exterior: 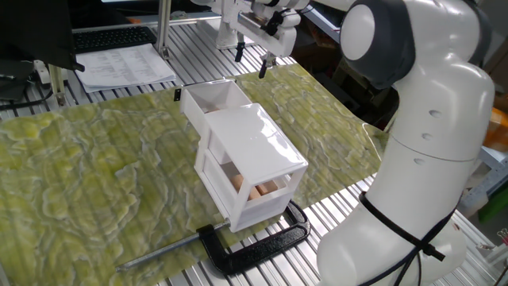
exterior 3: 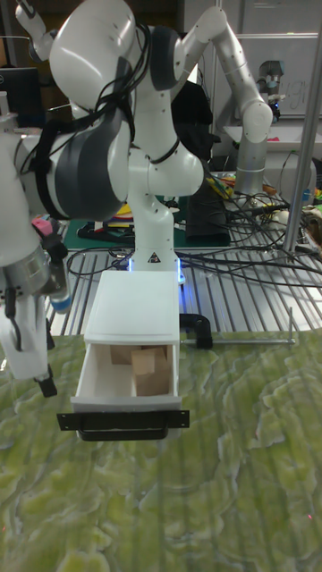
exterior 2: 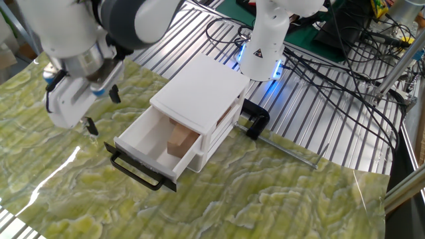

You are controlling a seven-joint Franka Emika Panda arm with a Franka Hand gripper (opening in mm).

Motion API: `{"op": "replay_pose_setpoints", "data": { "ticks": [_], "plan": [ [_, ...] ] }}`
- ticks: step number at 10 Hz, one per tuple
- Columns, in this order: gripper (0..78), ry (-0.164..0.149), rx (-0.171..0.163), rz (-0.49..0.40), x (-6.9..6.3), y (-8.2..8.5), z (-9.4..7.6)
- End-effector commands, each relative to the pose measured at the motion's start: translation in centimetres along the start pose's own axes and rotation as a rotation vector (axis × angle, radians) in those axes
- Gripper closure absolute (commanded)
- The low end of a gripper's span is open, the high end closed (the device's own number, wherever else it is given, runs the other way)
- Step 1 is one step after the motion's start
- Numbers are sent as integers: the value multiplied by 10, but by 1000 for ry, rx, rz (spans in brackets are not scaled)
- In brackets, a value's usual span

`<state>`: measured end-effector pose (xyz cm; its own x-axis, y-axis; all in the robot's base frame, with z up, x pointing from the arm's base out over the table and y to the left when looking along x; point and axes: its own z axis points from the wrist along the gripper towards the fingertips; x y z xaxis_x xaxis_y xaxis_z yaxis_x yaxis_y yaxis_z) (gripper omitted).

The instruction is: Grasp the handle and open the drawer

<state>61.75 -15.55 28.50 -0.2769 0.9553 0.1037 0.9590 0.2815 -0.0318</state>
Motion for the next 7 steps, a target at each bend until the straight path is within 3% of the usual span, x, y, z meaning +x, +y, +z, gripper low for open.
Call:
{"op": "replay_pose_setpoints", "data": {
  "ticks": [1,3,4,5,7],
  "plan": [
    [1,-5,1,-265,25,-5,-27],
    [1,-14,7,-411,48,-5,-39],
    [1,-31,18,-543,58,-9,-43],
    [1,-44,28,-647,63,-12,-46],
    [1,-50,40,-767,75,-13,-51]
  ]
}}
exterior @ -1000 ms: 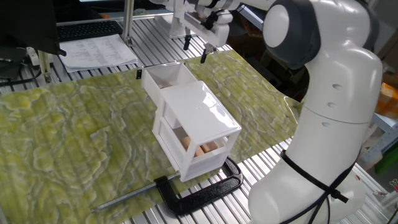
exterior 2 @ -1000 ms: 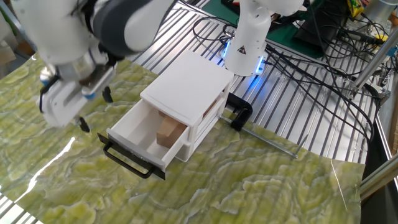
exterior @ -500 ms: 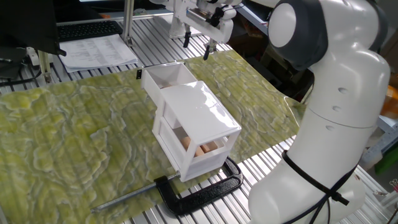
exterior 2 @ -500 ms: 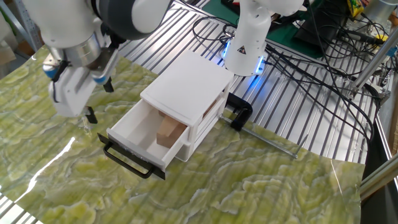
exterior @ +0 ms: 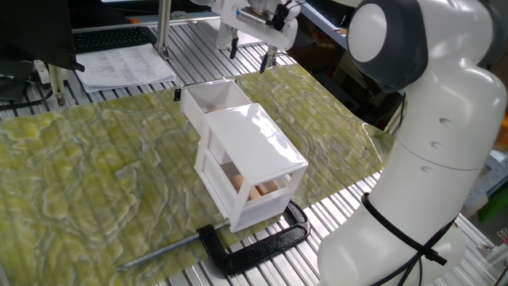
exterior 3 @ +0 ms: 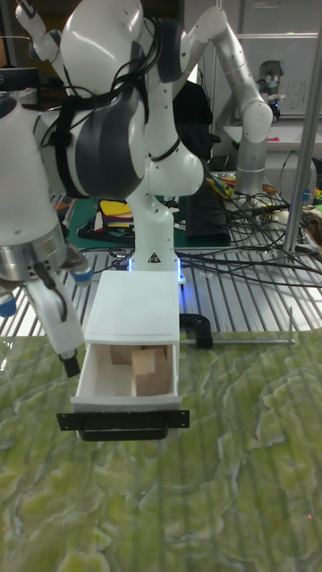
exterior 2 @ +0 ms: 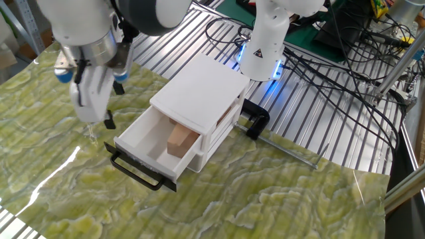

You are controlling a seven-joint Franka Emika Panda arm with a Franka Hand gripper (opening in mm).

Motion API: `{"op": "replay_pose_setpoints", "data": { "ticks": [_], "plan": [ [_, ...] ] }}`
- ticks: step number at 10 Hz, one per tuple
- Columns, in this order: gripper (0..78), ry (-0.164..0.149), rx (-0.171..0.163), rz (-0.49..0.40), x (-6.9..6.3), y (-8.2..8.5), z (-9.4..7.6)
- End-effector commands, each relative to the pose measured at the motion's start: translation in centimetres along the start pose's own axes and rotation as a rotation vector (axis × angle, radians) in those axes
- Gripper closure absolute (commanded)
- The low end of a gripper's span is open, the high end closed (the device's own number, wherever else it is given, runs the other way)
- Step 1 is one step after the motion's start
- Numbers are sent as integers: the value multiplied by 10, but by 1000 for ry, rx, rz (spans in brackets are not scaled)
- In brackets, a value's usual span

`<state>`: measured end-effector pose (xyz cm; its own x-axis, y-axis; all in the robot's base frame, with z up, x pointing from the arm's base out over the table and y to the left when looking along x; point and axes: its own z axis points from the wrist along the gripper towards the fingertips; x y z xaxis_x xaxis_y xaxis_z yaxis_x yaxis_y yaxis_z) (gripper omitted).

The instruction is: Grasp the handle and open the drawer

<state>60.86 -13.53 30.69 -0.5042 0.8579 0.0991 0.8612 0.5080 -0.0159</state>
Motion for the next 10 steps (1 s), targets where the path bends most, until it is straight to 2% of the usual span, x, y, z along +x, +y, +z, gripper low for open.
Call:
{"op": "replay_pose_setpoints", "data": {
  "ticks": [1,2,4,7,8,10],
  "plan": [
    [1,-39,38,-547,56,4,-34],
    [1,-46,46,-581,60,3,-34],
    [1,-90,76,-656,75,-1,-30],
    [1,-94,75,-688,91,-8,-27],
    [1,-94,75,-688,91,-8,-27],
    [1,-106,78,-822,93,-11,-29]
  ]
}}
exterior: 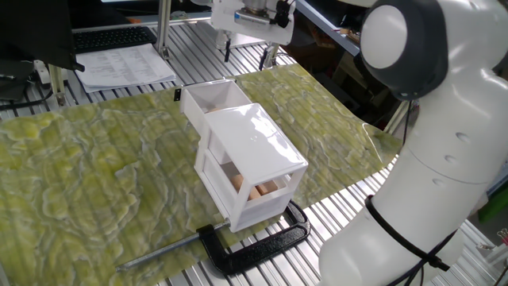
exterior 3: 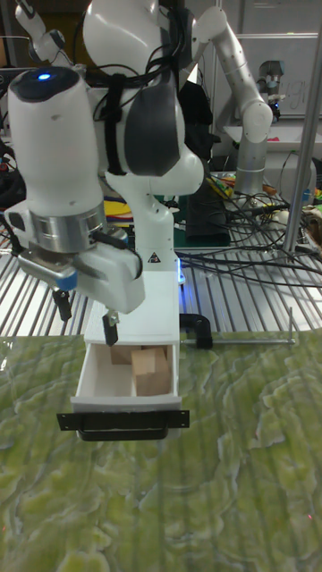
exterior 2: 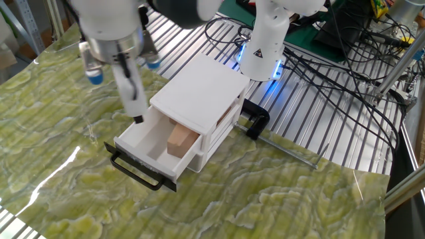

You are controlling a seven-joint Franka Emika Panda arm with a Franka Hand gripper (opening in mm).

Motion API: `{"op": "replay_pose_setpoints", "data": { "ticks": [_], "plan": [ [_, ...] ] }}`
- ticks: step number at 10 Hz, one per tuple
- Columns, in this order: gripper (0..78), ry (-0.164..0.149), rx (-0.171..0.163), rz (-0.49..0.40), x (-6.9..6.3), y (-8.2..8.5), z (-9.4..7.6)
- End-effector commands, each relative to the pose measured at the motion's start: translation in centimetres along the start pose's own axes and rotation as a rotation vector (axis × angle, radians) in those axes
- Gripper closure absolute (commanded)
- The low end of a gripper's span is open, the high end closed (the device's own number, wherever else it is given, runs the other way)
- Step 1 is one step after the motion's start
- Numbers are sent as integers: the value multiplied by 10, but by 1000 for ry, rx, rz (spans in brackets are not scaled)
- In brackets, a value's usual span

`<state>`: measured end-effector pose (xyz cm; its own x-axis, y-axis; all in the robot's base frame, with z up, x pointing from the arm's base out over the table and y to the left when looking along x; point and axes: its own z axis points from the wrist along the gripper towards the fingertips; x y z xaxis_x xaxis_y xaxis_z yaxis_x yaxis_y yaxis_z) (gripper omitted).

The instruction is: Grasp the handle and open the drawer

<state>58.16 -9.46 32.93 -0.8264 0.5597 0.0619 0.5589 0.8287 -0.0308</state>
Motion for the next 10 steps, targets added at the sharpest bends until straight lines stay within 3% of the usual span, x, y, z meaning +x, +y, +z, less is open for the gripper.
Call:
{"op": "replay_pose_setpoints", "data": {
  "ticks": [1,4,7,10],
  "plan": [
    [1,-78,27,-421,42,10,-14],
    [1,-109,17,-543,46,6,-18],
    [1,-108,20,-562,58,10,-24],
    [1,-107,20,-564,59,10,-24]
  ]
}}
